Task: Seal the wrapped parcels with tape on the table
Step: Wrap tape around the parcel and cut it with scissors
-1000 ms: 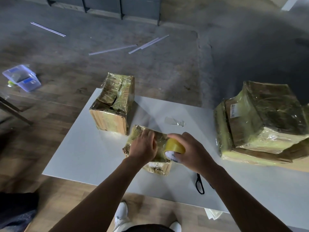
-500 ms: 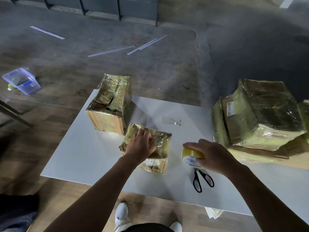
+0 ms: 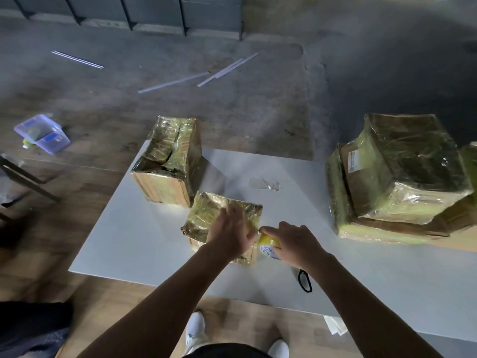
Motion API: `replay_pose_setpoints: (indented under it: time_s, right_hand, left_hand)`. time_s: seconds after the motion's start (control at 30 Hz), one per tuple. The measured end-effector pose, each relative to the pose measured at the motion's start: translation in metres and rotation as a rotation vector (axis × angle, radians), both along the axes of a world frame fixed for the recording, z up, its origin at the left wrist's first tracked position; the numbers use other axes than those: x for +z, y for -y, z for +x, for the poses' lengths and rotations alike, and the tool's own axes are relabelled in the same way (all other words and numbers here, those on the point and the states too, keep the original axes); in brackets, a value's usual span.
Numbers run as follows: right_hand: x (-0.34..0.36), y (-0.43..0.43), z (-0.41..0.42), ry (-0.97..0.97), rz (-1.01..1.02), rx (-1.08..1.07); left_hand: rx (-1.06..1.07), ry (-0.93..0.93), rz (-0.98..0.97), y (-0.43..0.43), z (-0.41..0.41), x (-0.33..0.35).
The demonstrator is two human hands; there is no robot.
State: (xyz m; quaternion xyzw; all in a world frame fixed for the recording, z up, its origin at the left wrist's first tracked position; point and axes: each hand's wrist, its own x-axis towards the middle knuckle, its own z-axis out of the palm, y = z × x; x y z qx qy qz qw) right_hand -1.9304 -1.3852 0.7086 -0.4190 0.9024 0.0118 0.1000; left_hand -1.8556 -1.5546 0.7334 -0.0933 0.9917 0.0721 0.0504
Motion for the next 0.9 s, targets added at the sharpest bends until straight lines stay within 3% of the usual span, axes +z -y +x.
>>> replay_pose_setpoints:
  time_s: [0.3, 0.63, 0.77, 0.9]
  right_hand:
    - [-0.001, -0.003, 0.008, -0.019, -0.042, 0.030]
    - [-0.008, -0.015, 0.017, 0.007, -0.196, -0.033]
    - [0.026, -0.015, 0.016, 0.139, -0.336, -0.113]
    - [0.067, -0.015, 0.008, 0.192, -0.697, -0.179]
  left_hand:
    - [0.117, 0.050, -0.130, -0.027, -0.001, 0.001]
    - [0.188, 0.169, -0.007, -0.034, -0.020, 0.014]
    - [0.192, 0.076, 0.101, -0.016, -0.015, 0.039]
    - [0.222, -0.038, 0.300, 0.018, -0.004, 0.064]
